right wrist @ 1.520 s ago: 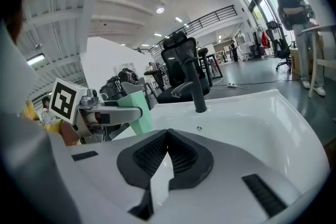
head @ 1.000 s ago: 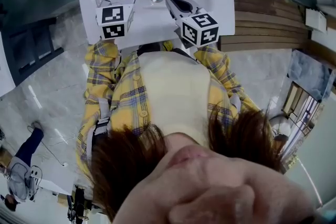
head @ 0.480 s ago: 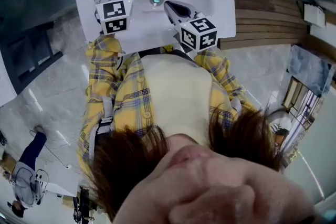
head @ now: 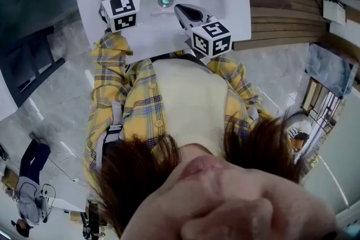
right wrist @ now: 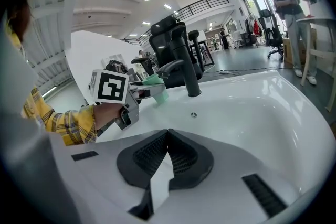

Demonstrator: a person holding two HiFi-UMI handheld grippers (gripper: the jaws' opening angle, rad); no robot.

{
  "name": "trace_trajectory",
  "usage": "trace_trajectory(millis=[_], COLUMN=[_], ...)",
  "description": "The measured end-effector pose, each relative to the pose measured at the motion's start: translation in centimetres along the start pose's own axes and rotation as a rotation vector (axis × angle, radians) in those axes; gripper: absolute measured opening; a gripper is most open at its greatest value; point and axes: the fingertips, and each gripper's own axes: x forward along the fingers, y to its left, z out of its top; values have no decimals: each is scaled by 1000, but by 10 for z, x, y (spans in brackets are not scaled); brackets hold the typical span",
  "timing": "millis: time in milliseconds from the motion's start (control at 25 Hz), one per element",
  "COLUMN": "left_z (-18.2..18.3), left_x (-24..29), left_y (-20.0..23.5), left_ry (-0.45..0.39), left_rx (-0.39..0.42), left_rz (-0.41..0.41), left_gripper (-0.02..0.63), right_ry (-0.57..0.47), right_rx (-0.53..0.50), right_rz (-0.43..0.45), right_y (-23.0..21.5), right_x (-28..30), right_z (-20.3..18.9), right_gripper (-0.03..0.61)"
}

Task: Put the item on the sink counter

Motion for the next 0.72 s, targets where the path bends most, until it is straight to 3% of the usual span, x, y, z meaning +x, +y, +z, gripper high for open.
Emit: trace_trajectory(millis=[720], left_z=[-10], left_x=[17], left_y=[-1], left_ry=[20], left_rx=[-23], left_rz=[-17], left_gripper=[333], right_ry=[5], right_rx=[6], right_rz=[-4], right_y=[-1], right_x=[3], right_z=[0], right_gripper=[14])
